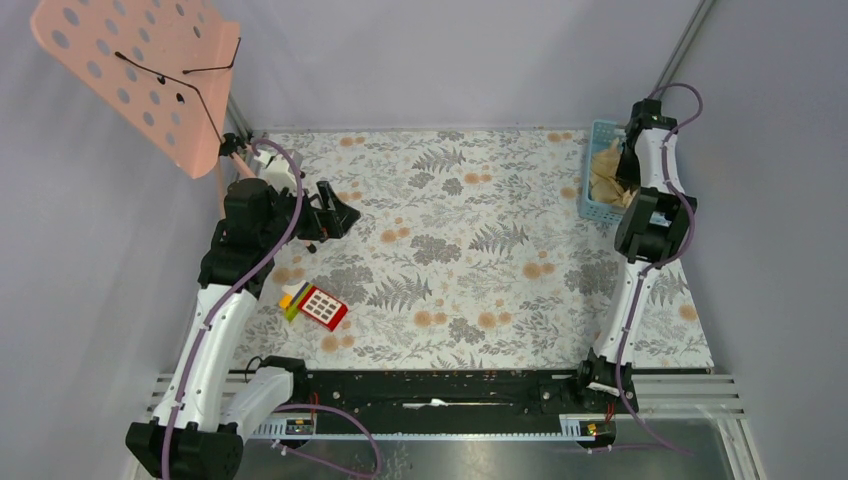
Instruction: Pin the brooch onto the clothing
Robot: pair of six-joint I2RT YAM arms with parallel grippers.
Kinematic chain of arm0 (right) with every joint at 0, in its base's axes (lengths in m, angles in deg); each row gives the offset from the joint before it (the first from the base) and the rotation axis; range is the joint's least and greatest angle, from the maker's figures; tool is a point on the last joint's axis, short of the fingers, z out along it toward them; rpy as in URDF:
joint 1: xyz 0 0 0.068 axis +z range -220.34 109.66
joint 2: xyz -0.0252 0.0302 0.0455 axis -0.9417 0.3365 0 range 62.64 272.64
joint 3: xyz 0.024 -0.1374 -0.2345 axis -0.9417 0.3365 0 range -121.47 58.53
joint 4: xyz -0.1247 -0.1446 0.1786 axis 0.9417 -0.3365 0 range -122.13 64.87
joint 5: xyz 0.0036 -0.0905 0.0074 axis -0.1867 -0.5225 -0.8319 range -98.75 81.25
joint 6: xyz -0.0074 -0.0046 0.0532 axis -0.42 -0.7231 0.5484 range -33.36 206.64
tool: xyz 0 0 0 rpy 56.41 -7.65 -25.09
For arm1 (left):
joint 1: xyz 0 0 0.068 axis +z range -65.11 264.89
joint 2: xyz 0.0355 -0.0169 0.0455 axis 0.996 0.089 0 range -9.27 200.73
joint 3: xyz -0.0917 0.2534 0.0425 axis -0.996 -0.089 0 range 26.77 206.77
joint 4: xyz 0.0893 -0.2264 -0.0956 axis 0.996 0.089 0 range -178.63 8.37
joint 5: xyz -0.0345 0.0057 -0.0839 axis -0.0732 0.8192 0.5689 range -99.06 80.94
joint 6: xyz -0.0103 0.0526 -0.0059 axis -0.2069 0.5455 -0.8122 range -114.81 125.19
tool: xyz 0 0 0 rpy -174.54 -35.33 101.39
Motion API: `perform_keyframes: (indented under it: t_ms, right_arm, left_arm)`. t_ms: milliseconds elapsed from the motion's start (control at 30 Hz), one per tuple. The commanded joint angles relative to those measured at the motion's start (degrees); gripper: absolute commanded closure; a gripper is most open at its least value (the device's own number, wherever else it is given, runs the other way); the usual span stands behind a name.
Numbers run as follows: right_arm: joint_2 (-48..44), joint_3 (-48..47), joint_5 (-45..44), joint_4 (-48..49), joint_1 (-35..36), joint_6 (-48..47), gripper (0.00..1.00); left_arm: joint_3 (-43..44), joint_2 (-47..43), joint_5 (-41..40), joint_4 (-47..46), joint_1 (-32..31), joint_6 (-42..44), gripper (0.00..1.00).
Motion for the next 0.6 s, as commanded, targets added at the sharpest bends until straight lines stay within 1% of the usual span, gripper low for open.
perform_keyframes:
  t_ms: [0, 200, 300, 433, 567]
  right_arm:
    - [-12.2, 2.6, 1.3, 0.6, -0.2, 2.5, 1.00]
    - [-32.0, 13.6, 5.3, 11.0, -0.2, 5.1, 1.00]
    - [-39.8, 15.2, 6.5, 12.0, -0.3, 9.0, 1.00]
    - [-48.1, 15.2, 17.3, 13.3, -0.3, 14.0, 1.00]
    - [-58.2, 16.7, 24.6, 15.3, -0.2, 17.8, 1.00]
  left_arm:
    - [0.7, -0.3, 1.7, -2.4, 0.3, 0.1, 0.01]
    - [0.6, 0.5, 1.1, -2.4, 0.3, 0.2, 0.01]
    - [0.0, -0.5, -1.1, -2.8, 0.3, 0.1, 0.01]
    - [-0.6, -1.3, -3.6, -3.2, 0.3, 0.4, 0.01]
    - [-0.8, -1.5, -4.9, -3.1, 0.3, 0.7, 0.01]
